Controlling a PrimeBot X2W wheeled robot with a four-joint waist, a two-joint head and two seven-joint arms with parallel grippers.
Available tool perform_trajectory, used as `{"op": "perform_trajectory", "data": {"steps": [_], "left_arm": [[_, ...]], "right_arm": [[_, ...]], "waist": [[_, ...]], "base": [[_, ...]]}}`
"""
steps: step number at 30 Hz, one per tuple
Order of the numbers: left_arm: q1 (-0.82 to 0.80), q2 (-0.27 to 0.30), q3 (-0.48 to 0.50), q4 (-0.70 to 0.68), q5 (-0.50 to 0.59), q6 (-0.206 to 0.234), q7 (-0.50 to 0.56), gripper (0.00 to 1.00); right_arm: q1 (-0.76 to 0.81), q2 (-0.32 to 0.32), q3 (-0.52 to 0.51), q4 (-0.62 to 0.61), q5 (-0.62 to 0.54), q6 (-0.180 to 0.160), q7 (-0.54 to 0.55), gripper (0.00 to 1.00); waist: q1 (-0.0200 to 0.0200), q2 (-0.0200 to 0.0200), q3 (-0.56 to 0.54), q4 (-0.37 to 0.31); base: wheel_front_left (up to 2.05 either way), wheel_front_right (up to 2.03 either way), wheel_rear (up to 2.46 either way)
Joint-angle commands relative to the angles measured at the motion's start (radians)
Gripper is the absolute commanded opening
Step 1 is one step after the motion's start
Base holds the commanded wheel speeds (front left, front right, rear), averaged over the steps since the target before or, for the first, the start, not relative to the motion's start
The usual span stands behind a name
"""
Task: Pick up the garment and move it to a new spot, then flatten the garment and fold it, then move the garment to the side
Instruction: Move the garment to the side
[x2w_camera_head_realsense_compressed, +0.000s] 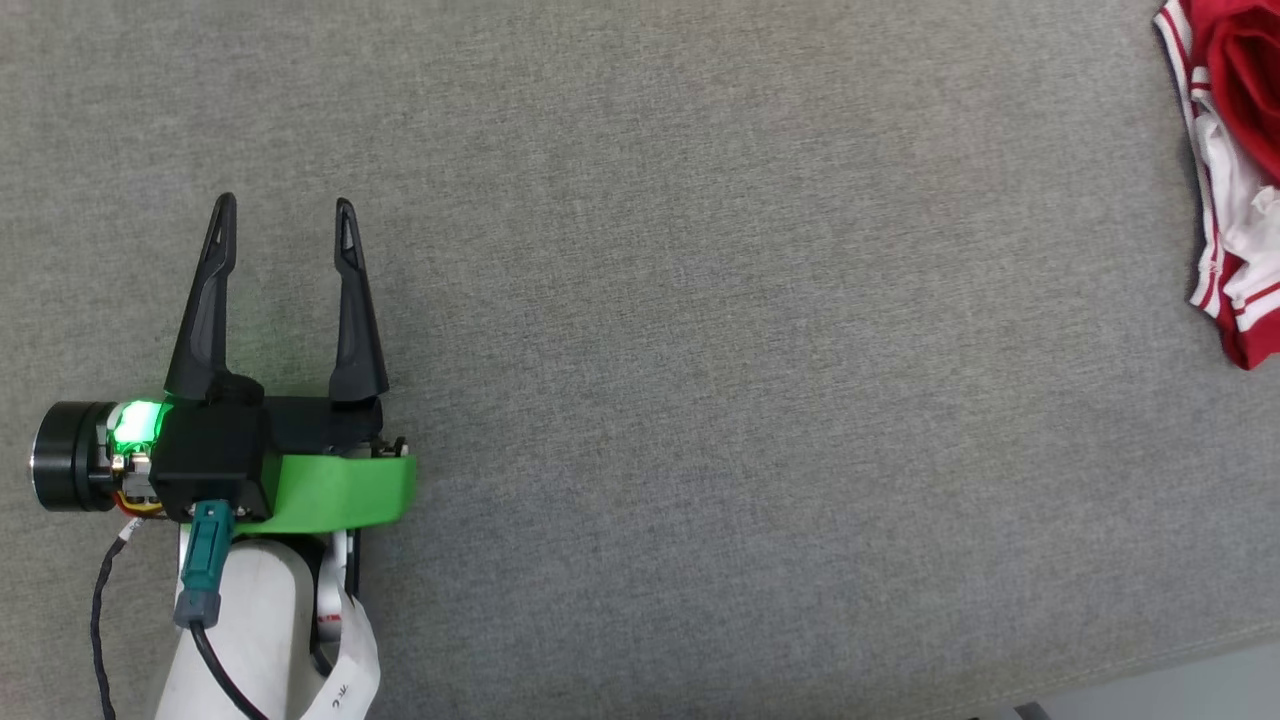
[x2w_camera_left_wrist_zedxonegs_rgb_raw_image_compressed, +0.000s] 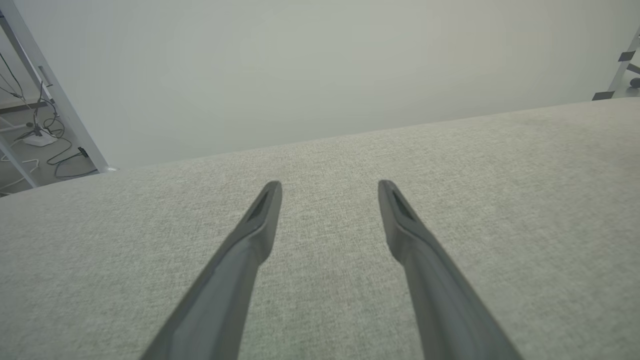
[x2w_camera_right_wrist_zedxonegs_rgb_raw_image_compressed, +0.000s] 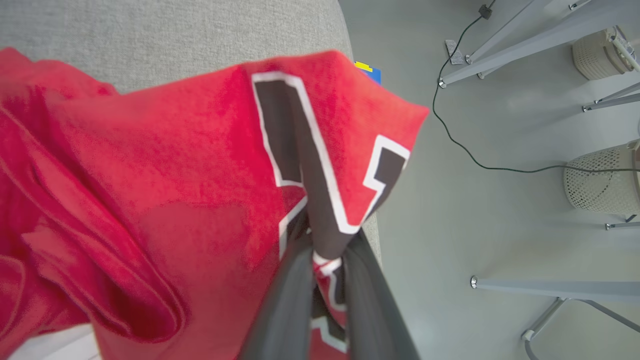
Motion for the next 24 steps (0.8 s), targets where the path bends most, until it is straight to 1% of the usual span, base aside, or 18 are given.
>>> {"op": "perform_trajectory", "data": {"steps": [1,4,5,6,8,11,13,15,17,21,22,24], "left_arm": [[-0.016,0.01,0.001,-0.005,0.006,0.007,-0.006,1.0],[-0.012,0.01,-0.002,-0.003,0.006,0.012,-0.006,1.0],[-0.01,0.009,-0.003,-0.001,0.005,0.014,-0.006,1.0],[-0.007,0.008,-0.004,0.001,0.004,0.017,-0.006,1.0],[-0.002,0.005,-0.006,0.005,0.001,0.02,-0.006,1.0],[0.014,-0.001,-0.012,0.016,-0.006,0.024,-0.006,1.0],[0.028,-0.008,-0.016,0.025,-0.012,0.026,-0.006,1.0],[0.048,-0.012,-0.013,0.031,-0.02,0.031,-0.006,1.0],[0.072,-0.017,-0.009,0.034,-0.028,0.036,-0.006,1.0],[0.123,-0.027,-0.001,0.045,-0.046,0.042,-0.006,1.0],[0.136,-0.03,0.001,0.048,-0.052,0.043,-0.006,1.0],[0.156,-0.034,0.005,0.052,-0.059,0.044,-0.006,1.0]], "right_arm": [[-0.025,0.016,-0.005,0.032,-0.015,-0.001,-0.01,0.0],[-0.043,0.048,-0.016,0.098,-0.03,-0.001,-0.022,0.0],[-0.045,0.057,-0.022,0.117,-0.03,-0.001,-0.025,0.1],[-0.046,0.07,-0.026,0.139,-0.027,-0.001,-0.02,1.0],[-0.047,0.08,-0.031,0.157,-0.029,-0.001,-0.032,1.0],[-0.043,0.071,-0.034,0.164,-0.064,-0.001,-0.103,1.0],[-0.028,0.065,-0.031,0.151,-0.094,-0.001,-0.177,1.0],[-0.014,0.077,-0.056,0.131,-0.094,-0.001,-0.264,1.0],[0.006,0.088,-0.075,0.108,-0.121,-0.001,-0.355,1.0],[0.055,0.14,-0.129,0.052,-0.192,-0.001,-0.522,1.0],[0.071,0.159,-0.152,0.032,-0.211,-0.001,-0.554,1.0],[0.105,0.199,-0.188,-0.023,-0.25,-0.001,-0.586,1.0]], "waist": [[-0.0002,-0.0001,0.026,0.024],[-0.0002,-0.0001,0.017,0.031],[-0.0002,-0.0001,0.01,0.033],[-0.0002,-0.0001,-0.001,0.036],[-0.0002,-0.0001,-0.03,0.042],[-0.0002,-0.0001,-0.08,0.053],[-0.0002,-0.0001,-0.125,0.065],[-0.0002,-0.0001,-0.163,0.071],[-0.0002,-0.0001,-0.199,0.078],[-0.0002,-0.0001,-0.269,0.097],[-0.0002,-0.0001,-0.286,0.105],[-0.0002,-0.0001,-0.316,0.12]], "base": [[0.0,0.0,0.0],[0.0,0.0,0.0],[0.0,0.0,0.0],[0.0,0.0,0.0],[0.0,0.0,0.0],[0.0,0.0,0.0],[0.0,0.0,0.0],[0.0,0.0,0.0],[0.0,0.0,0.0],[0.0,0.0,0.0],[0.0,0.0,0.0],[0.0,0.0,0.0]]}}
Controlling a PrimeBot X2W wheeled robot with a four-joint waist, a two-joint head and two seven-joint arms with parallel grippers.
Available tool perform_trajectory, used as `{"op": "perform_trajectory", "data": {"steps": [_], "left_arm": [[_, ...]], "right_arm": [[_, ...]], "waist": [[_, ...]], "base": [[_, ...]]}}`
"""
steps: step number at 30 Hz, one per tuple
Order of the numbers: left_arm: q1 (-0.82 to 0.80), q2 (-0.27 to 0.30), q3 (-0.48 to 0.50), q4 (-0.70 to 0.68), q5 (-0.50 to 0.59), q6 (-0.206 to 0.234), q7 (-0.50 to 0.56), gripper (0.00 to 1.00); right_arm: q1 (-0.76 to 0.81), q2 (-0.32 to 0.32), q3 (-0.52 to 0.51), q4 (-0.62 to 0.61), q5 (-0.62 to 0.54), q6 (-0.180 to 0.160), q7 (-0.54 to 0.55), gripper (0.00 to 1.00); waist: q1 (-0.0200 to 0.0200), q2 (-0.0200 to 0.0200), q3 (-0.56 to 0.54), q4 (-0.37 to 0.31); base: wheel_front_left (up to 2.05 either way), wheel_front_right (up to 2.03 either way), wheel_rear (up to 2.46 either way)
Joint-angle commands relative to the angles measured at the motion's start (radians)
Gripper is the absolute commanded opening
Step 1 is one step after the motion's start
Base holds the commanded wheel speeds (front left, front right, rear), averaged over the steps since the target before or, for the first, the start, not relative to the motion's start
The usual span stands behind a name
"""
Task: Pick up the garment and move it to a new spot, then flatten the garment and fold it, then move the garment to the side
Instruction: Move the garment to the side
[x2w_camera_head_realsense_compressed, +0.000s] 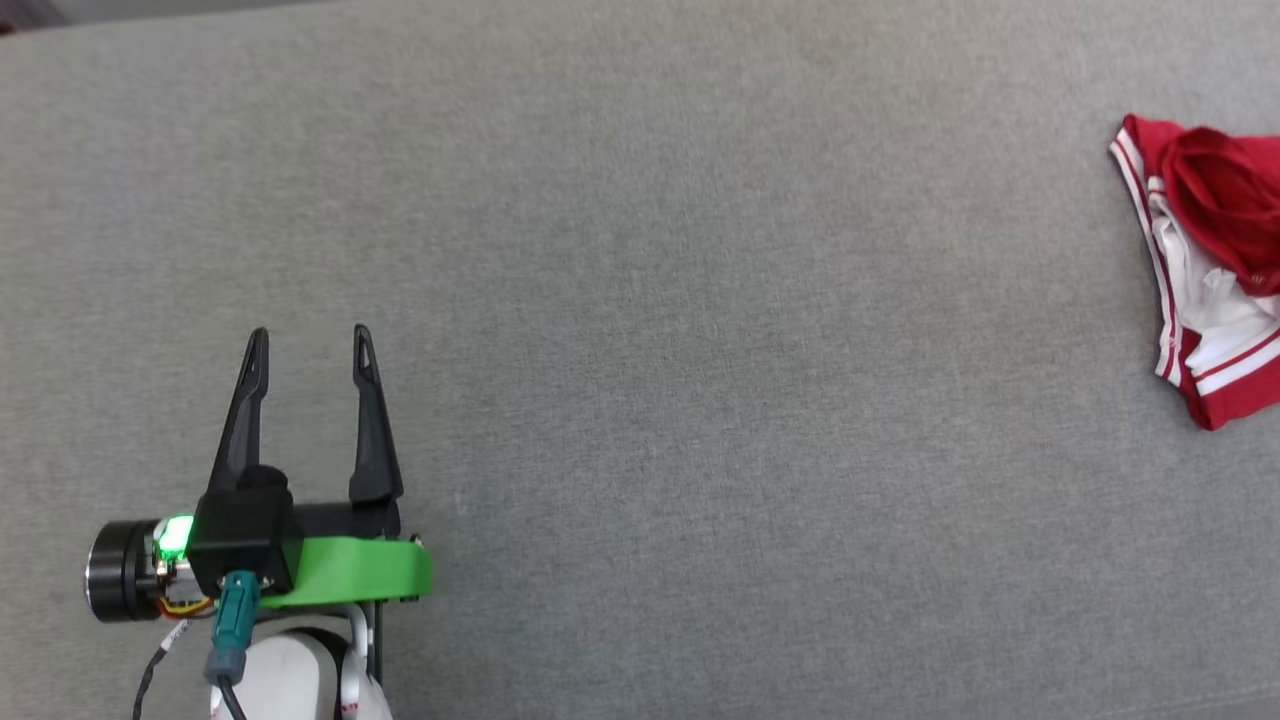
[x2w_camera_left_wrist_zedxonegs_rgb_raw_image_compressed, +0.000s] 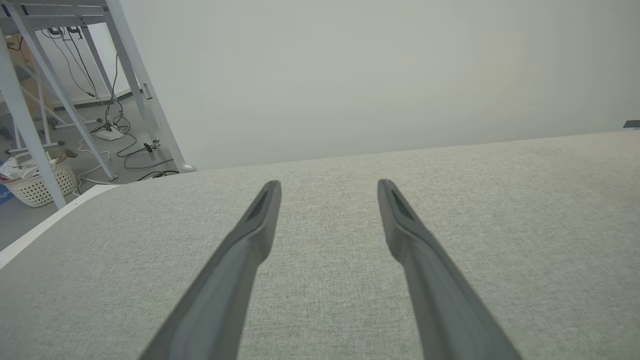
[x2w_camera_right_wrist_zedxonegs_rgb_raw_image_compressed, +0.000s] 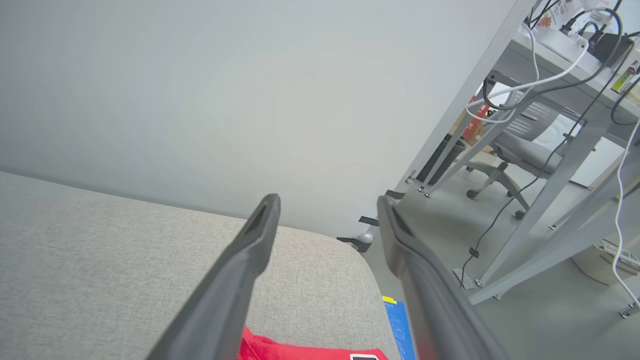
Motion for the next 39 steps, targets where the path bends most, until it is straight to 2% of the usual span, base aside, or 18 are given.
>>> {"op": "perform_trajectory", "data": {"steps": [1,9,11,12,15,23,30,39], "left_arm": [[0.017,-0.005,0.004,0.004,-0.008,0.004,-0.006,1.0],[0.061,-0.02,0.004,0.023,-0.022,-0.001,-0.006,1.0],[0.064,-0.023,0.002,0.035,-0.023,-0.004,-0.006,1.0],[0.068,-0.026,0.0,0.045,-0.023,-0.006,-0.006,1.0],[0.073,-0.029,-0.003,0.061,-0.024,-0.011,-0.006,1.0],[0.1,-0.037,-0.007,0.094,-0.034,-0.031,-0.006,1.0],[0.131,-0.036,-0.019,0.118,-0.039,-0.066,-0.006,1.0],[0.165,-0.036,-0.024,0.142,-0.036,-0.083,-0.006,1.0]], "right_arm": [[0.034,0.034,-0.027,-0.041,-0.032,-0.001,-0.015,1.0],[0.265,0.268,-0.202,-0.449,-0.196,-0.001,-0.026,1.0],[0.331,0.329,-0.213,-0.525,-0.222,-0.001,-0.026,1.0],[0.393,0.384,-0.208,-0.572,-0.237,-0.001,-0.027,1.0],[0.477,0.441,-0.19,-0.599,-0.247,-0.001,-0.027,1.0],[0.684,0.536,-0.215,-0.589,-0.231,-0.001,-0.027,1.0],[0.823,0.574,-0.255,-0.584,-0.228,-0.001,-0.027,1.0],[0.918,0.598,-0.27,-0.6,-0.23,-0.001,-0.027,1.0]], "waist": [[0.0001,-0.0001,-0.098,0.051],[0.0001,-0.0001,-0.17,0.124],[0.0001,-0.0001,-0.183,0.138],[0.0001,-0.0001,-0.194,0.15],[0.0001,-0.0001,-0.213,0.164],[0.0001,-0.0001,-0.27,0.179],[0.0001,-0.0001,-0.307,0.179],[0.0001,-0.0001,-0.338,0.182]], "base": [[0.0,0.0,0.0],[0.0,0.0,0.0],[0.0,0.0,0.0],[0.0,0.0,0.0],[0.0,0.0,0.0],[0.0,0.0,0.0],[0.0,0.0,0.0],[0.0,0.0,0.0]]}}
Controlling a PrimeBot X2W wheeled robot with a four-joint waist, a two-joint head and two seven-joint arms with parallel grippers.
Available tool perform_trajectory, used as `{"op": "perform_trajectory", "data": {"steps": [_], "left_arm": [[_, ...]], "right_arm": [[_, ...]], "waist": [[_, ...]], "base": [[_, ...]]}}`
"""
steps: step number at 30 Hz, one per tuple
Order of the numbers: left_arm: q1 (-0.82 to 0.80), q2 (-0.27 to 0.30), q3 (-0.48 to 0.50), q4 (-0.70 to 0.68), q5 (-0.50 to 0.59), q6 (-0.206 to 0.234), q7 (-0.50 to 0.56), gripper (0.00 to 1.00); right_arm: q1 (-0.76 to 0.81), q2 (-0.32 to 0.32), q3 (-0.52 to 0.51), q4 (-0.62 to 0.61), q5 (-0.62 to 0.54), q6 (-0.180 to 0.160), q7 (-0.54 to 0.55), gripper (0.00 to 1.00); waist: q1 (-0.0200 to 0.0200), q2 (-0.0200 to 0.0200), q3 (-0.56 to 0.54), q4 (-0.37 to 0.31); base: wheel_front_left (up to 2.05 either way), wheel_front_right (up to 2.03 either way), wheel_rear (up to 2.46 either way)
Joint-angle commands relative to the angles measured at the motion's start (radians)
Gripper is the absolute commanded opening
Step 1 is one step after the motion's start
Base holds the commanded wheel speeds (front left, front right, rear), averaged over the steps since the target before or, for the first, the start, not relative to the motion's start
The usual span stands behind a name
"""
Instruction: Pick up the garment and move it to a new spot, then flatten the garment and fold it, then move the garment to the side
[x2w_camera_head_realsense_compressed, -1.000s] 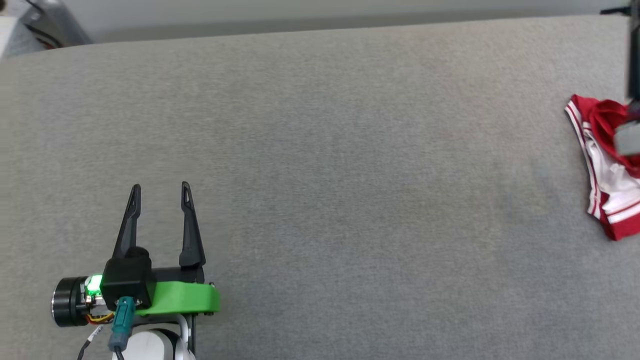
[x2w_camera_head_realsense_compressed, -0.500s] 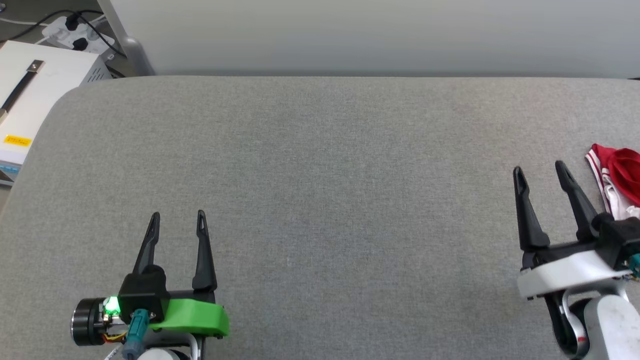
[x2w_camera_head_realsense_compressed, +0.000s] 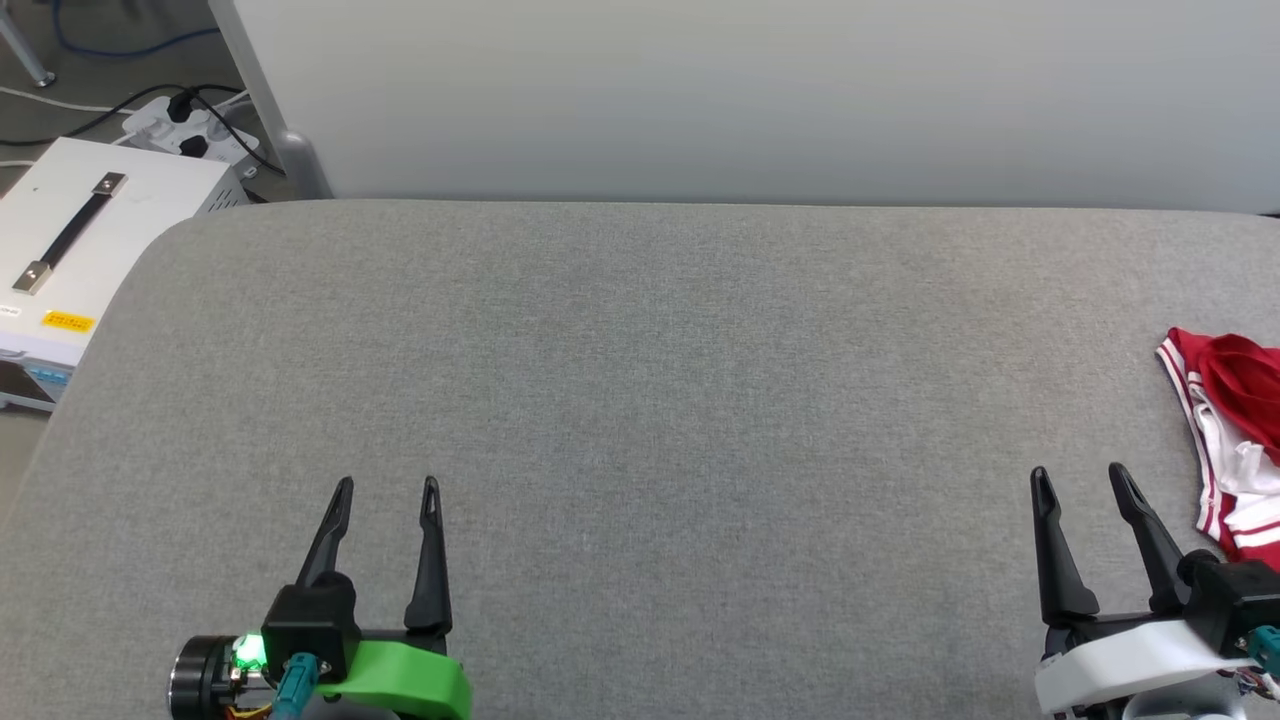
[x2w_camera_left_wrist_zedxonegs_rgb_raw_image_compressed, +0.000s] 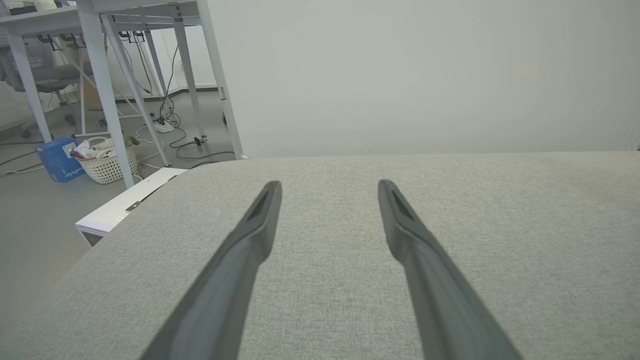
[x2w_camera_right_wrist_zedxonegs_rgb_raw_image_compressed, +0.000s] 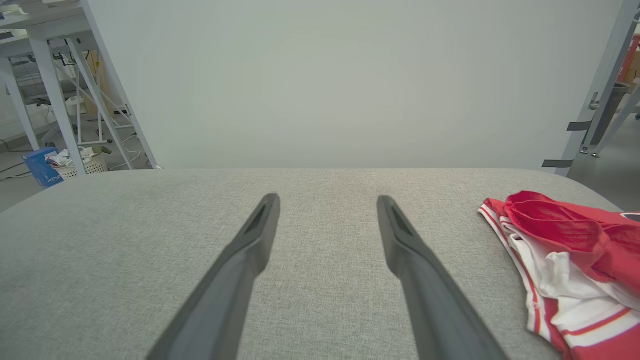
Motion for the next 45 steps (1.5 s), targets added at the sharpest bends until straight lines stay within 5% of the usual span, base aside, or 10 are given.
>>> {"op": "perform_trajectory", "data": {"steps": [1,7,8,45], "left_arm": [[0.016,-0.001,0.001,0.004,0.001,-0.005,-0.006,1.0],[0.019,-0.002,0.004,0.01,-0.002,-0.014,-0.006,1.0],[0.007,0.0,0.003,0.011,0.001,-0.009,0.0,0.0],[-0.012,-0.014,0.027,0.0,0.022,-0.017,0.07,0.0]], "right_arm": [[0.014,0.001,0.004,-0.008,-0.009,-0.001,-0.005,1.0],[0.025,0.007,0.012,-0.011,-0.013,-0.001,-0.005,1.0],[0.014,0.007,0.01,-0.004,-0.007,0.0,0.0,0.0],[-0.006,0.021,0.014,-0.016,-0.058,0.0,0.07,0.0]], "waist": [[0.0001,0.0,-0.002,-0.001],[0.0001,0.0,-0.003,0.001],[0.0001,0.0,-0.003,0.001],[0.0001,0.0,-0.012,-0.009]], "base": [[0.0,0.0,0.0],[0.0,0.0,0.0],[0.0,0.0,0.0],[0.0,0.0,0.0]]}}
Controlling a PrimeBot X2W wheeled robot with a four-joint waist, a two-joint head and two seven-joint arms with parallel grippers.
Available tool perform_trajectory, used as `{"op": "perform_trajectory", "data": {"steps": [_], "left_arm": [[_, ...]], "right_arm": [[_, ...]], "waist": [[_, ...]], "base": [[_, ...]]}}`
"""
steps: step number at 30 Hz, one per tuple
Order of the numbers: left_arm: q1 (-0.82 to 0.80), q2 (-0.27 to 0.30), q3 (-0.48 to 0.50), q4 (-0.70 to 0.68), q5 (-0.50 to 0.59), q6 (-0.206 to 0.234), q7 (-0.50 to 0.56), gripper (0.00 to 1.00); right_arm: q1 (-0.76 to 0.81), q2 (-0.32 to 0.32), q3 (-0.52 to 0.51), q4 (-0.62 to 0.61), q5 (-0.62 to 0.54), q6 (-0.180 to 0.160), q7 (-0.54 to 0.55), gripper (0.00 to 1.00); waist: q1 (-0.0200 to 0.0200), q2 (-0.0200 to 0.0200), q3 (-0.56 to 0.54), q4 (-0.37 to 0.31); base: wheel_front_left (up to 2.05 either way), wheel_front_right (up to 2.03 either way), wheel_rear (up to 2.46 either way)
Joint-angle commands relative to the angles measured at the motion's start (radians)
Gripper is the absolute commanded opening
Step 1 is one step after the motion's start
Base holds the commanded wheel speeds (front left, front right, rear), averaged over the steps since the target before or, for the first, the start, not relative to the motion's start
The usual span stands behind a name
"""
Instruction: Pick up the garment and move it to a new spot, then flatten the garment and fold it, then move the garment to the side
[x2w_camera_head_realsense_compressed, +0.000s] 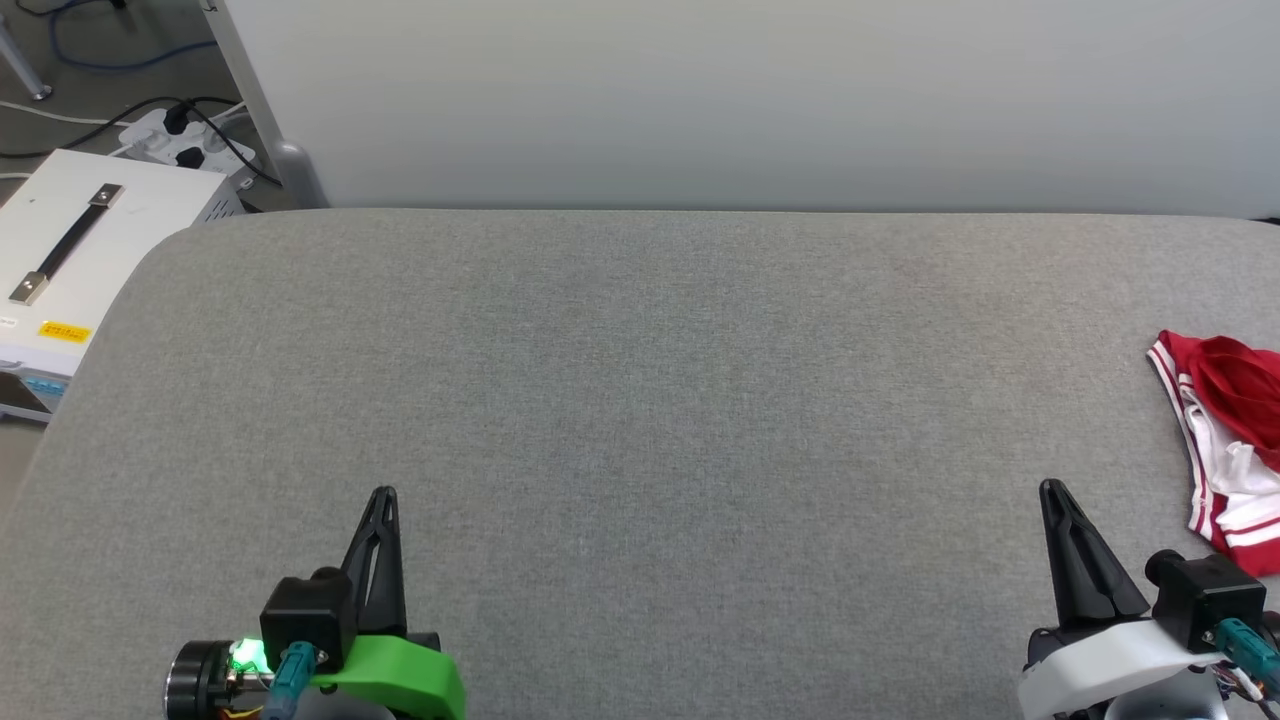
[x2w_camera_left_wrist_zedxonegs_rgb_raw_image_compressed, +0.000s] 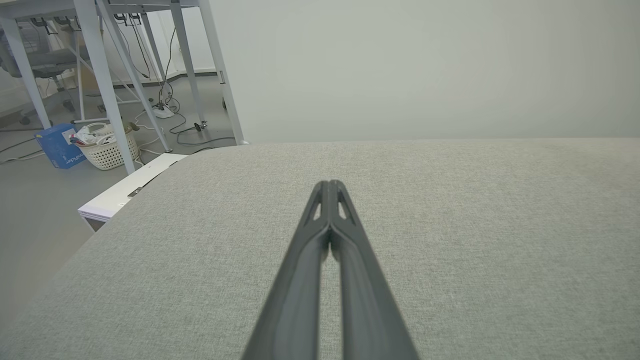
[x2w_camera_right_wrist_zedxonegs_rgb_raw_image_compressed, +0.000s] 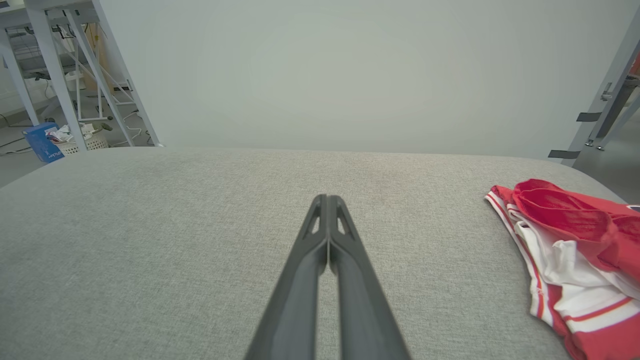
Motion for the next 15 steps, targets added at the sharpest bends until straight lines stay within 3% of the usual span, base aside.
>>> {"op": "perform_trajectory", "data": {"steps": [1,15], "left_arm": [[-0.016,-0.005,0.004,-0.005,0.012,-0.005,0.008,0.0],[-0.023,-0.011,0.014,-0.009,0.021,-0.009,0.036,0.0]], "right_arm": [[-0.018,0.004,0.003,-0.008,-0.012,0.0,0.005,0.0],[-0.026,0.01,0.005,-0.013,-0.033,0.0,0.033,0.0]], "waist": [[0.0,0.0,0.0,0.0],[0.0,0.0,-0.004,-0.004]], "base": [[0.0,0.0,0.0],[0.0,0.0,0.0]]}}
